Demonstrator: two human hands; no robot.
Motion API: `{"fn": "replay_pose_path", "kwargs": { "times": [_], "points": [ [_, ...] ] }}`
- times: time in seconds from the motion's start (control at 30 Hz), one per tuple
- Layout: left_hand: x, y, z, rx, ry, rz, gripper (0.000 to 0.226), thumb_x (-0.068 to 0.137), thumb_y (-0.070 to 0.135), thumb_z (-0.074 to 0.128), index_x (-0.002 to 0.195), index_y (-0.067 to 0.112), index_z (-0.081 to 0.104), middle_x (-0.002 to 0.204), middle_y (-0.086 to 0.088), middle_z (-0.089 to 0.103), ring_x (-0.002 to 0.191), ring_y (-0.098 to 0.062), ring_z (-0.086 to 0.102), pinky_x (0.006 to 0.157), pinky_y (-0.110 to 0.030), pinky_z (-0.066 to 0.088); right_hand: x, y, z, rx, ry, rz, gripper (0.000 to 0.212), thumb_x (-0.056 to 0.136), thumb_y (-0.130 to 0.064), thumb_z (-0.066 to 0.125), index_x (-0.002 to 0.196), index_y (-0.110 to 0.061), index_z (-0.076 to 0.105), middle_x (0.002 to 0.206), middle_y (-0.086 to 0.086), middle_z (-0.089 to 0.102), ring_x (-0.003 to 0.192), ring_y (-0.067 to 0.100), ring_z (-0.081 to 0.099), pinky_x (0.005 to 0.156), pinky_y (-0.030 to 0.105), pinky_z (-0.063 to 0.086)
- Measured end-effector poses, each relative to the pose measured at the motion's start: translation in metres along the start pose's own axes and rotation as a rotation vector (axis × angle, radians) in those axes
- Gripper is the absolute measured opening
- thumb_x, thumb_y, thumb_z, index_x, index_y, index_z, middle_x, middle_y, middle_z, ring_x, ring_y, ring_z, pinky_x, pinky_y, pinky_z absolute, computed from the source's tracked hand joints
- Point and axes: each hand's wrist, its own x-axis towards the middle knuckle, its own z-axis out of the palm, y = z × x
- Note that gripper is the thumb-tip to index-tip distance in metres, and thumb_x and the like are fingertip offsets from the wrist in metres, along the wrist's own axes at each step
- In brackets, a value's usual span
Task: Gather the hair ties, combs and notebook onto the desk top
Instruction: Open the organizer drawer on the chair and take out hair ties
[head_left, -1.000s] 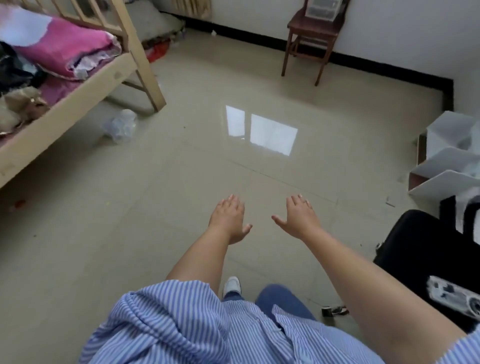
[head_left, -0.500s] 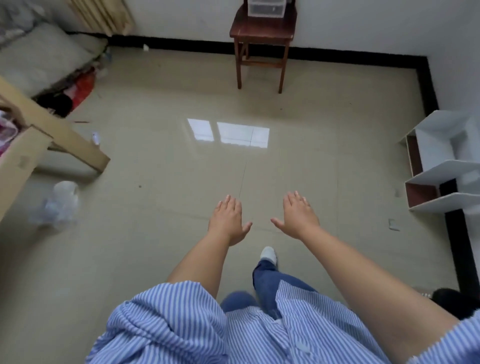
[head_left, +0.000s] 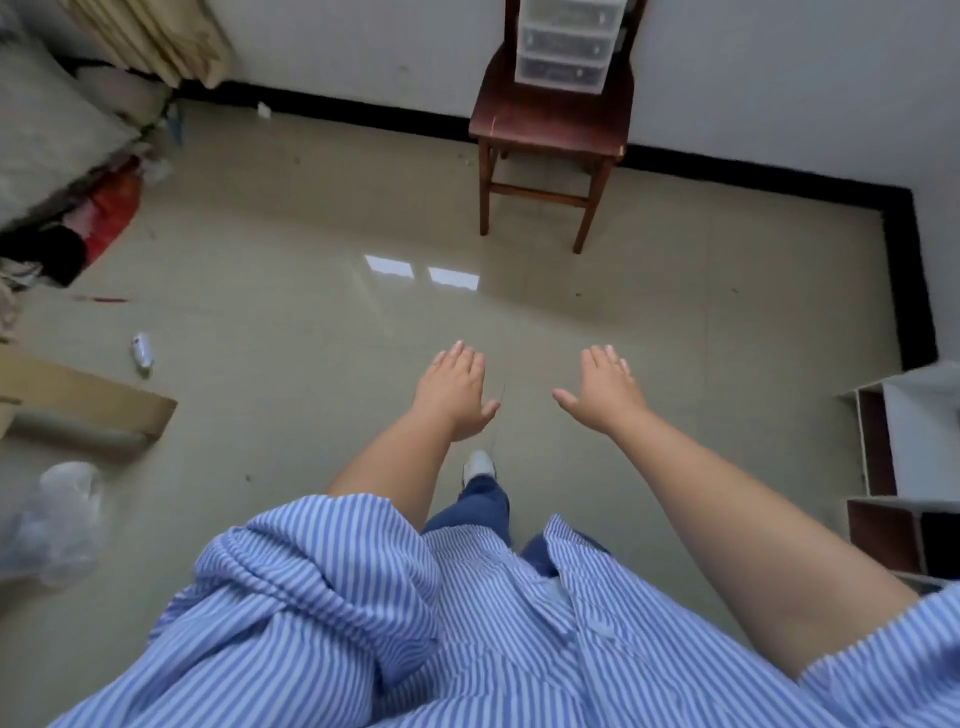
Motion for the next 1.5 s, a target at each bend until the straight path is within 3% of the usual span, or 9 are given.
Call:
{"fn": "replay_pose_path", "kwargs": {
  "times": [0.23,0.6,0.8,0.93,1.07,1.23,1.27,1.37,1.5],
  "points": [
    [0.172,-0.055,-0.118,0.033,0.028,0.047,0.067,0.095,0.041,0.040,0.142,0.000,0.019,0.153,-0.014,0.023,0.145,-0.027,0.008,0.120,-0.038,0.011,0.162,-0.020,-0.113,0.078,0.031,0.049,0.076,0.091,-0.043,0.045,0.143,0.001,0.013,0.156,0.014,0.014,0.145,0.027,0.005,0.120,0.038,0.007],
    [0.445,-0.123,-0.278,0.060,0.017,0.058,0.067,0.095,0.041,0.039,0.143,0.000,0.018,0.154,-0.014,0.022,0.145,-0.026,0.008,0.119,-0.039,0.013,0.439,-0.031,-0.272,0.113,-0.008,0.101,0.067,0.090,-0.041,0.049,0.137,0.001,0.028,0.147,0.015,0.031,0.143,0.028,0.013,0.119,0.040,0.013],
    [0.578,-0.157,-0.353,0.086,0.041,0.111,0.067,0.095,0.042,0.039,0.142,-0.002,0.019,0.152,-0.016,0.026,0.144,-0.028,0.012,0.118,-0.040,0.016,0.564,-0.044,-0.344,0.210,0.015,0.153,0.065,0.090,-0.039,0.048,0.135,0.003,0.029,0.147,0.016,0.031,0.142,0.029,0.015,0.118,0.041,0.014],
    [0.665,-0.163,-0.382,0.105,0.023,0.192,0.069,0.095,0.040,0.040,0.144,-0.001,0.016,0.155,-0.016,0.019,0.145,-0.028,0.008,0.119,-0.040,0.012,0.640,-0.045,-0.378,0.362,0.082,0.242,0.055,0.091,-0.035,0.048,0.126,0.006,0.039,0.137,0.020,0.042,0.134,0.032,0.029,0.113,0.043,0.025],
    [0.733,-0.159,-0.392,0.121,0.033,0.261,0.071,0.094,0.039,0.042,0.145,0.000,0.013,0.156,-0.016,0.015,0.145,-0.027,0.005,0.120,-0.039,0.011,0.704,-0.041,-0.396,0.692,0.057,0.394,0.052,0.094,-0.028,0.046,0.132,0.006,0.037,0.143,0.022,0.038,0.132,0.034,0.035,0.109,0.038,0.030],
    [0.797,-0.148,-0.388,0.211,0.088,0.301,0.068,0.095,0.038,0.038,0.145,0.001,0.011,0.157,-0.017,0.013,0.145,-0.028,0.006,0.120,-0.040,0.009,0.775,-0.027,-0.394,1.382,0.064,0.691,0.046,0.091,-0.013,0.050,0.134,-0.001,0.038,0.137,0.015,0.046,0.126,0.028,0.043,0.097,0.028,0.035],
    [0.805,-0.147,-0.385,0.212,0.085,0.298,0.067,0.096,0.037,0.038,0.145,0.001,0.011,0.156,-0.017,0.013,0.145,-0.028,0.006,0.120,-0.040,0.009,0.785,-0.025,-0.392,1.533,0.066,0.757,0.047,0.090,-0.010,0.050,0.134,-0.001,0.037,0.133,0.015,0.049,0.122,0.027,0.045,0.098,0.028,0.035],
    [0.821,-0.148,-0.377,0.202,0.057,0.291,0.067,0.096,0.035,0.039,0.145,0.000,0.010,0.157,-0.016,0.009,0.146,-0.028,0.002,0.120,-0.040,0.006,0.810,-0.022,-0.385,2.051,0.117,0.854,0.041,0.089,0.006,0.042,0.130,0.001,0.040,0.093,0.011,0.054,0.111,0.025,0.052,0.110,0.039,0.032],
    [0.823,-0.149,-0.368,0.176,0.055,0.298,0.066,0.096,0.029,0.040,0.145,-0.002,0.007,0.157,-0.018,0.006,0.145,-0.031,0.001,0.120,-0.041,0.004,0.815,-0.017,-0.379,2.410,0.183,0.816,0.027,0.087,0.014,0.032,0.095,-0.005,0.049,0.076,0.008,0.050,0.084,0.021,0.054,0.107,0.043,0.034]
  ]
}}
